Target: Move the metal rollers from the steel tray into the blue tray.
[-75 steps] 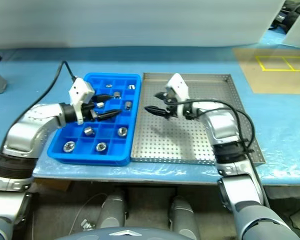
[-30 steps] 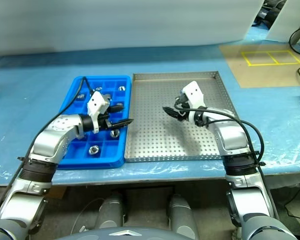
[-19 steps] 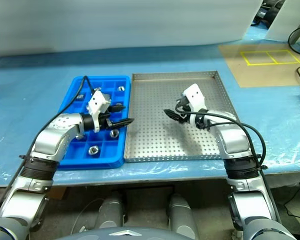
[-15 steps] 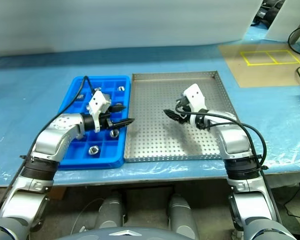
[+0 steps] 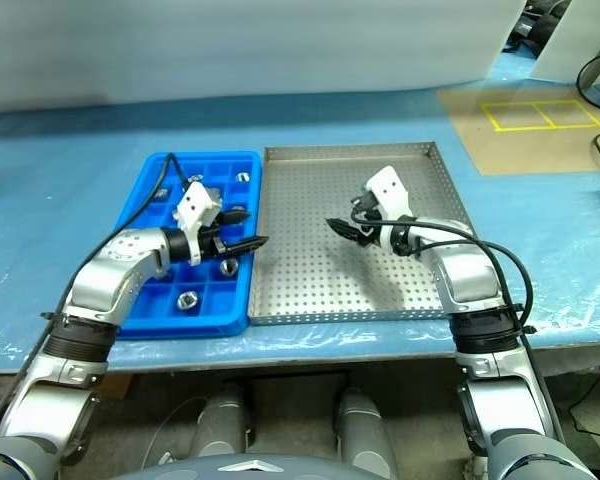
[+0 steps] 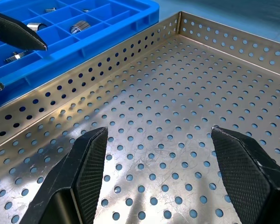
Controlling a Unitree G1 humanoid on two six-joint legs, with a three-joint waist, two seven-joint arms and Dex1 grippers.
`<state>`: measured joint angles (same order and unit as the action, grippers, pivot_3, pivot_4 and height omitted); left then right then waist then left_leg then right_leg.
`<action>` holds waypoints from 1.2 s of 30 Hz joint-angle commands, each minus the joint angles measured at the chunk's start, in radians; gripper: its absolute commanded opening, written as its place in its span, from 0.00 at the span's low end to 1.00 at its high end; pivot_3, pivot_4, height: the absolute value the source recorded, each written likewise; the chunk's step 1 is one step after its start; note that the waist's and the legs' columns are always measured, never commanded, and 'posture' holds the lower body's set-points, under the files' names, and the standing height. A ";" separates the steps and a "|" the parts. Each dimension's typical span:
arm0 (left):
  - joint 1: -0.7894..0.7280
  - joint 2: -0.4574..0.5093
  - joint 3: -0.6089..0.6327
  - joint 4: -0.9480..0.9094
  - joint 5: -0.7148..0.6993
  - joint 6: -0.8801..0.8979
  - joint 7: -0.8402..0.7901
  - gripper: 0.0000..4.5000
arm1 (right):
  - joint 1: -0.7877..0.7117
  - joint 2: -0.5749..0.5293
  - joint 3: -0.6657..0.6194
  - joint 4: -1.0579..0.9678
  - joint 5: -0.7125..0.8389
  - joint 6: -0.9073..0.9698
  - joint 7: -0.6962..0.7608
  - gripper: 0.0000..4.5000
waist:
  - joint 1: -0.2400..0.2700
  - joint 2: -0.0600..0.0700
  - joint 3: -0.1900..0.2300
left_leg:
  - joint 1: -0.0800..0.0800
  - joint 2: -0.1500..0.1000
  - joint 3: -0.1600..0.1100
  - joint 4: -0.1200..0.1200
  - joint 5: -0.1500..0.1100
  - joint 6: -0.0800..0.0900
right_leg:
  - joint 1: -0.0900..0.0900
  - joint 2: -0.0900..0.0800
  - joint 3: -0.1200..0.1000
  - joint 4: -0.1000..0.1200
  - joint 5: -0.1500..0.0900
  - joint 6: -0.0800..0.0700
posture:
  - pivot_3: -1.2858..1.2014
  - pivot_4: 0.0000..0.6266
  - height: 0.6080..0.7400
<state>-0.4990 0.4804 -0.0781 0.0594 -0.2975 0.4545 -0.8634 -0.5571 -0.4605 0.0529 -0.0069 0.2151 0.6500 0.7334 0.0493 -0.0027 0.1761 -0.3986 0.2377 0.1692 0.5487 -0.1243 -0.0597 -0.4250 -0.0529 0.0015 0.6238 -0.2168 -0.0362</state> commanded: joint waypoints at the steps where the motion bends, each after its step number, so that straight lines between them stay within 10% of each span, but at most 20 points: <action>1: -0.011 0.012 0.025 -0.048 -0.016 0.003 0.002 0.83 | -0.017 0.001 0.000 -0.024 0.016 -0.019 0.006 0.81 | 0.000 0.000 0.000 | 0.000 0.000 0.000 0.000 0.000 0.000 | 0.000 0.000 0.000 0.000 0.000 0.000 | 0.47 0.24 1.00; 36: -0.030 0.006 0.017 -0.027 -0.014 -0.013 0.017 0.83 | -0.053 -0.011 0.016 0.029 0.002 -0.062 0.030 0.81 | 0.006 0.000 0.000 | 0.000 0.000 0.000 0.000 0.000 0.000 | 0.000 0.000 0.000 0.000 0.000 0.000 | 0.47 0.24 1.00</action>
<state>-0.5057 0.4835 -0.0766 0.0410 -0.3080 0.4618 -0.8408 -0.6036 -0.4609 0.0852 0.0464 0.2128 0.6101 0.7661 0.0551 -0.0027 0.1762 -0.3988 0.2377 0.1692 0.5484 -0.1243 -0.0596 -0.4250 -0.0531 0.0013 0.6234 -0.2168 -0.0362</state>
